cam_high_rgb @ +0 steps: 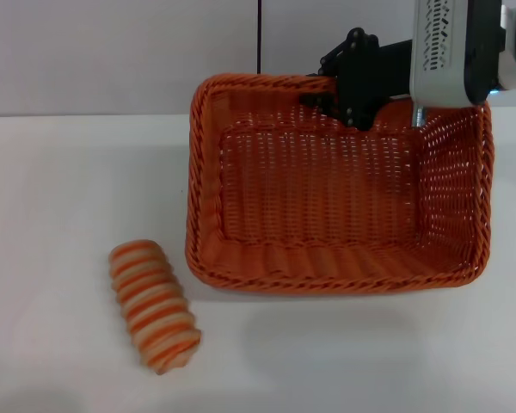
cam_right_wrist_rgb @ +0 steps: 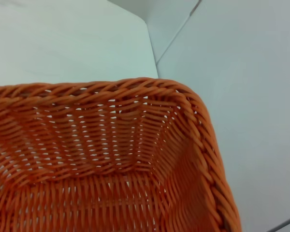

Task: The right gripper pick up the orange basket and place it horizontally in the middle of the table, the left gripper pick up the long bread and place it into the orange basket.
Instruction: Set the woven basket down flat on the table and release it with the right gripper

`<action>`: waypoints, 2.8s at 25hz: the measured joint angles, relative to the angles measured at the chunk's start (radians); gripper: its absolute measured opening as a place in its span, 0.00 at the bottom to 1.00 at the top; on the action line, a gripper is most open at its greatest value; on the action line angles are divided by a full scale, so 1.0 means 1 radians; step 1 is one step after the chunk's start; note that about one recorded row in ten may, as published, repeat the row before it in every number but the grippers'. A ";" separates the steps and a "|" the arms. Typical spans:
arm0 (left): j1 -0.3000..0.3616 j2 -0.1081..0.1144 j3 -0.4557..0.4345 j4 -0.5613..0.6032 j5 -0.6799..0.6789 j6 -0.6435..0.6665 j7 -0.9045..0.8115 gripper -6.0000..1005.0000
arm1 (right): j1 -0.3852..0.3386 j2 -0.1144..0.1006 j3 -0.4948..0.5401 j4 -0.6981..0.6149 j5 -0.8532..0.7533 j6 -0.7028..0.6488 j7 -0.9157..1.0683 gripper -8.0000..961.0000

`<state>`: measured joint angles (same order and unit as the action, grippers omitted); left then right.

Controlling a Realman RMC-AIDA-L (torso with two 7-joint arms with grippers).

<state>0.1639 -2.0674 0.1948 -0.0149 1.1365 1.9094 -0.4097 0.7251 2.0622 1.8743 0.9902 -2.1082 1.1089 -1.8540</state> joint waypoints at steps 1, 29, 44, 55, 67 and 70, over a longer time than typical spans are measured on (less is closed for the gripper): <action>0.000 0.000 0.000 0.000 0.000 0.000 0.000 0.80 | 0.000 0.000 0.000 0.000 0.000 0.000 0.000 0.16; 0.006 0.001 0.011 -0.014 0.002 -0.009 0.003 0.79 | -0.060 0.018 -0.091 -0.150 0.198 -0.171 -0.157 0.18; 0.010 0.002 0.018 -0.014 0.002 -0.009 0.006 0.79 | -0.101 0.024 -0.146 -0.204 0.348 -0.210 -0.278 0.20; 0.013 0.004 0.018 -0.008 0.002 -0.016 0.006 0.78 | -0.114 0.020 -0.189 -0.200 0.378 -0.257 -0.273 0.40; 0.019 0.004 0.027 -0.009 0.002 -0.019 0.006 0.78 | -0.143 0.015 -0.220 -0.138 0.368 -0.252 -0.166 0.53; 0.019 0.004 0.027 -0.011 0.002 -0.019 0.006 0.78 | -0.147 0.014 -0.228 -0.120 0.348 -0.259 -0.138 0.61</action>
<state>0.1829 -2.0631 0.2222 -0.0260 1.1381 1.8899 -0.4033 0.5783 2.0766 1.6467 0.8702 -1.7604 0.8498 -1.9923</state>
